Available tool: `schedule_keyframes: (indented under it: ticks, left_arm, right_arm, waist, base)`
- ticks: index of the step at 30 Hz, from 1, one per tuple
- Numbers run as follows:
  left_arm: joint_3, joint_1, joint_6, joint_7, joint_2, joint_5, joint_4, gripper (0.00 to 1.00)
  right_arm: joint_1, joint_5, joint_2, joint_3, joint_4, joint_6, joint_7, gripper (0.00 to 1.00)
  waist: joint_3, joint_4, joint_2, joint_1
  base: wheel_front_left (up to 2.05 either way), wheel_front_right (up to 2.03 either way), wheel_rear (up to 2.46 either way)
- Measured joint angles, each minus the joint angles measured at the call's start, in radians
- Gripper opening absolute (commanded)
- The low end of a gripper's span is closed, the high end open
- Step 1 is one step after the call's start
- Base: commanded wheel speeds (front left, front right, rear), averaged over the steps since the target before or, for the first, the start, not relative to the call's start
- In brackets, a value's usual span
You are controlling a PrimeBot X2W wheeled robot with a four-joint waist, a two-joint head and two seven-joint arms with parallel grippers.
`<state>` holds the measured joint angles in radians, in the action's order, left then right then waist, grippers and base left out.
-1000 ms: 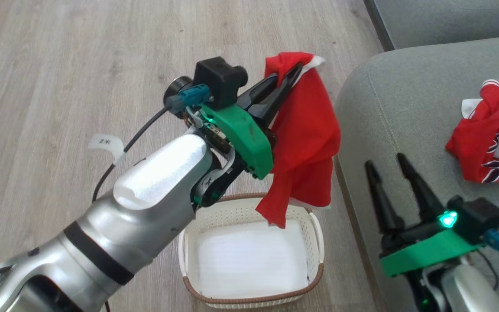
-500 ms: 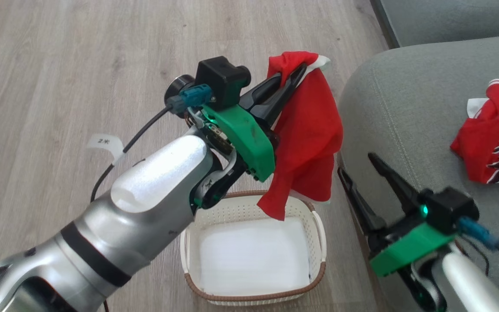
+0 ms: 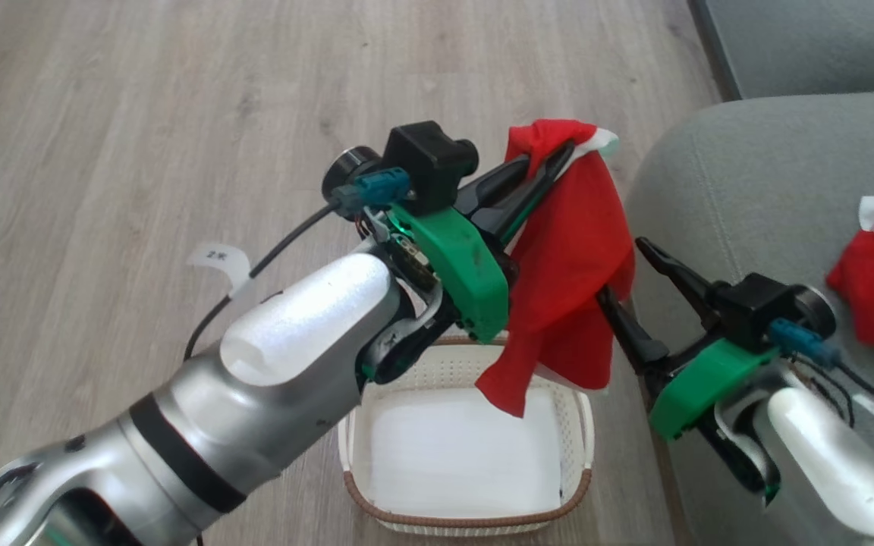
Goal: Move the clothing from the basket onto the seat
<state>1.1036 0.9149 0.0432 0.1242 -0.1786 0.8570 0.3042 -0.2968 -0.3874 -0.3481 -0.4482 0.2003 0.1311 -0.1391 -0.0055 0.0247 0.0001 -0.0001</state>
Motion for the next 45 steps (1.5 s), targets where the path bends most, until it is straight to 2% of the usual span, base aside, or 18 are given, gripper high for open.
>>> schedule_keyframes:
  ticks: [6,12,26,27,28,29,39,45]
  left_arm:
    - [0.024,-0.001,-0.012,-0.007,0.021,0.000,-0.002,0.00]
    - [0.047,-0.001,-0.018,-0.010,0.032,0.000,-0.005,0.00]
    - [0.055,-0.003,-0.026,-0.014,0.034,0.001,0.003,0.00]
    - [0.055,-0.003,-0.026,-0.014,0.034,0.001,0.005,0.00]
    - [0.055,-0.003,-0.026,-0.014,0.034,0.001,0.007,0.00]
    - [0.055,-0.003,-0.026,-0.014,0.034,0.001,0.008,0.00]
    - [0.056,-0.005,-0.025,-0.014,0.032,0.006,0.019,0.00]
    - [0.059,-0.030,-0.024,-0.013,0.025,0.011,0.025,0.00]
  right_arm:
    - [-0.071,-0.033,-0.031,-0.076,0.043,0.000,0.009,1.00]
    - [-0.147,-0.083,-0.030,-0.172,0.107,0.000,0.007,1.00]
    - [-0.253,-0.137,0.029,-0.277,0.261,0.000,-0.084,1.00]
    - [-0.255,-0.140,0.031,-0.282,0.263,0.000,-0.089,0.83]
    - [-0.257,-0.144,0.030,-0.286,0.267,0.000,-0.094,0.38]
    - [-0.260,-0.147,0.030,-0.288,0.271,0.000,-0.097,0.00]
    - [-0.274,-0.181,0.028,-0.294,0.277,0.000,-0.109,0.00]
    - [-0.258,-0.184,0.025,-0.194,0.232,0.000,-0.109,0.00]
  waist:
    - [-0.004,0.034,0.0000,0.0000]
    - [-0.007,0.059,0.0000,0.0001]
    - [-0.008,0.068,0.0000,0.0001]
    - [-0.008,0.067,0.0000,0.0001]
    - [-0.007,0.066,0.0000,0.0001]
    - [-0.007,0.064,0.0000,0.0001]
    - [-0.007,0.051,0.0000,0.0001]
    - [-0.007,0.043,0.0000,0.0001]
  base:
    - [0.00,0.00,0.00]
    - [0.00,0.00,0.00]
    - [0.00,0.00,0.00]
    - [0.00,0.00,0.00]
    - [0.00,0.00,0.00]
    - [0.00,0.00,0.00]
    - [0.00,0.00,0.00]
    - [0.00,0.00,0.00]
